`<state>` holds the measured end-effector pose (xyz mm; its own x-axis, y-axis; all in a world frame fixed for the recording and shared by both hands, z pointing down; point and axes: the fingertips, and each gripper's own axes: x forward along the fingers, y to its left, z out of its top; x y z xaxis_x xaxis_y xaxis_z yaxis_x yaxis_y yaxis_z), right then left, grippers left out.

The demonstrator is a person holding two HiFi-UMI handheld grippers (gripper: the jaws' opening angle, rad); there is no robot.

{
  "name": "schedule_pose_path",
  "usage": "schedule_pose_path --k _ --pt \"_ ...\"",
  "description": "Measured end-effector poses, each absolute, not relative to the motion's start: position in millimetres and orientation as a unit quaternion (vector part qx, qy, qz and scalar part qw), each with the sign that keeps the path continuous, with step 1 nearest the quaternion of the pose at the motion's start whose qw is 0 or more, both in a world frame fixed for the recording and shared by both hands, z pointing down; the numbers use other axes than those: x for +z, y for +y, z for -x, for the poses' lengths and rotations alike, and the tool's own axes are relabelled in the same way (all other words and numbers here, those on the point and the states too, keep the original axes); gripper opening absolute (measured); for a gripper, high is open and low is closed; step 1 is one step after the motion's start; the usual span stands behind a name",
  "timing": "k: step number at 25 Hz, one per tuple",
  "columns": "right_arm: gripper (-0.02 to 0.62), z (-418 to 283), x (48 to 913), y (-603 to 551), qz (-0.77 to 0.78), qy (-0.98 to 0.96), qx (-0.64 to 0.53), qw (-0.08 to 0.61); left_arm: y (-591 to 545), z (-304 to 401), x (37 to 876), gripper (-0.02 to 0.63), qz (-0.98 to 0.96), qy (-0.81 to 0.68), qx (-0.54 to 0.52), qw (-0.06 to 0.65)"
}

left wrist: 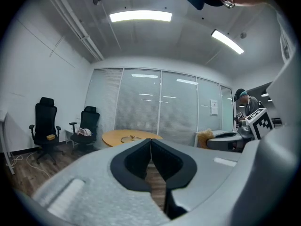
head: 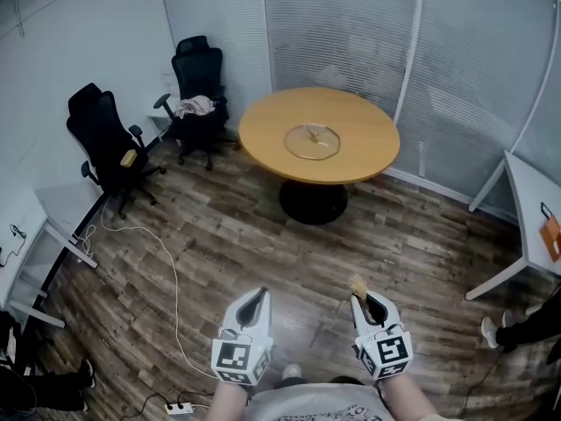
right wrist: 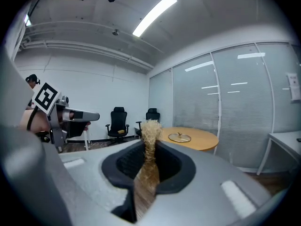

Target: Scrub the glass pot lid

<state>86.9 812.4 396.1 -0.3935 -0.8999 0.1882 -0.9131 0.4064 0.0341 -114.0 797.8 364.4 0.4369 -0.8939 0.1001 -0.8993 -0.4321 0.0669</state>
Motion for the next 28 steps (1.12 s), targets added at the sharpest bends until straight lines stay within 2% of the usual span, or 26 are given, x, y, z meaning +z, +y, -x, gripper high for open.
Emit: schedule_pose_path --k 12,21,28 --pt "0.061 -80.2 416.6 676.9 -0.531 -0.841 0.039 0.089 677.0 134.0 388.4 0.008 -0.826 -0.558 0.045 0.068" --pt "0.061 -140.7 414.2 507.8 -0.485 -0.869 0.025 0.098 538.0 85.7 376.6 0.008 -0.788 -0.612 0.035 0.063" --pt "0.061 -205.3 411.9 395.7 -0.470 -0.877 0.028 0.101 424.3 16.6 379.9 0.008 -0.786 -0.613 0.028 0.071"
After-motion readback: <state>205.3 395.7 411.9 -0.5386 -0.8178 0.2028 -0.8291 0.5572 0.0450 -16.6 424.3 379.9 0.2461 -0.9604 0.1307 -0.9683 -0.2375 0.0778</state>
